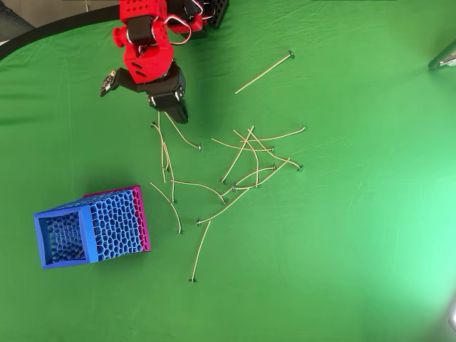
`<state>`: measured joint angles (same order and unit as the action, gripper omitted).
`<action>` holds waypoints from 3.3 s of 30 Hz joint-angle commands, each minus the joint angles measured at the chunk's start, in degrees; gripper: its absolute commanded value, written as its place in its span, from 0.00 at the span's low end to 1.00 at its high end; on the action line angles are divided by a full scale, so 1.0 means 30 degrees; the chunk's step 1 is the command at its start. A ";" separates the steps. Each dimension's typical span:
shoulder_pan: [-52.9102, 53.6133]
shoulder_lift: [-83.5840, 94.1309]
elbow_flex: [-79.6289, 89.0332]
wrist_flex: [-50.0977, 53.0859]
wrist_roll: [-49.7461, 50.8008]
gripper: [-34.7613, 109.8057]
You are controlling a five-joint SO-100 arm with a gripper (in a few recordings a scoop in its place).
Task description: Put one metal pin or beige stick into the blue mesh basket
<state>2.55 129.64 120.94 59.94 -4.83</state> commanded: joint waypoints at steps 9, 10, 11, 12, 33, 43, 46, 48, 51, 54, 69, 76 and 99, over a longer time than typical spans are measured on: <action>-0.0088 -0.6035 -0.7646 0.1465 0.0908 0.24; -0.0088 -0.6650 -0.8291 0.1641 0.0967 0.24; -0.0088 -0.7207 -0.8877 0.1787 0.1025 0.24; -0.0088 -0.7734 -0.9404 0.1875 0.1084 0.24; -0.0381 -1.7930 -2.1387 0.4922 -0.2402 0.24; -0.0439 -2.1973 -2.6396 0.5244 -0.3867 0.24; -0.0439 -2.2852 -2.7275 0.5244 -0.4570 0.24; -0.0527 -2.3350 -2.7832 0.5244 -0.5068 0.24; -0.0732 -2.4111 -2.8682 0.5244 -0.6123 0.24; -0.0996 -2.5049 -2.9912 0.5244 -0.6973 0.24; -0.1494 -2.9150 -3.4570 0.5244 -0.7969 0.24; -0.1436 -3.0146 -3.4688 0.5332 -0.7441 0.24; -0.1465 -3.2578 -3.6357 0.5947 -0.7178 0.35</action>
<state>-1.76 31.46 13.71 77.61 -26.81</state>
